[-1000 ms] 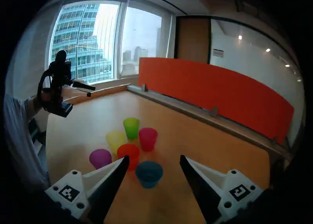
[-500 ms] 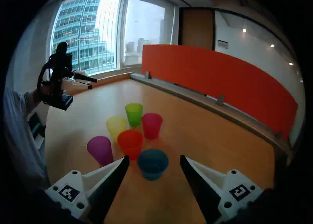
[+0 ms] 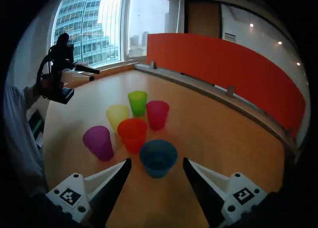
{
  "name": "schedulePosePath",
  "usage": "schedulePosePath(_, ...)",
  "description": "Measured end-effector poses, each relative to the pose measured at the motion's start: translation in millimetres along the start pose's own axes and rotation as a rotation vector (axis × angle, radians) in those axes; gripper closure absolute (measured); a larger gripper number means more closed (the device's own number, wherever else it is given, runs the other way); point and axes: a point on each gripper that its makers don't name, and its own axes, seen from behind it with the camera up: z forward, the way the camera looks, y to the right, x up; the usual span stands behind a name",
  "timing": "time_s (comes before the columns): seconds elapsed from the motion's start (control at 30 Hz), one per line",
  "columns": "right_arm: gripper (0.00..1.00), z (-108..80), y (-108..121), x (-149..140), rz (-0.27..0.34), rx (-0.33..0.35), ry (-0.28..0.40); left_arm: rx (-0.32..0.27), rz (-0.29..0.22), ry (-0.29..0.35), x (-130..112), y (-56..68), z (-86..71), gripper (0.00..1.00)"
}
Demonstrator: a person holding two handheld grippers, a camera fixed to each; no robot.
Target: Pour water
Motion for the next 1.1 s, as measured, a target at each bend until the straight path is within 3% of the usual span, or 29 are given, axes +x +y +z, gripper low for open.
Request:
schedulePosePath(0.5, 0.00, 34.7, 0.3, -30.1, 0.009, 0.022, -0.065, -0.002, 0.001, -0.017, -6.6, -0.3, 9.7, 0.01)
schedulePosePath(1.1, 0.00, 66.5, 0.6, -34.3, 0.004, 0.036, -0.079, -0.003, 0.002, -0.029, -9.5, -2.5, 14.4, 0.01)
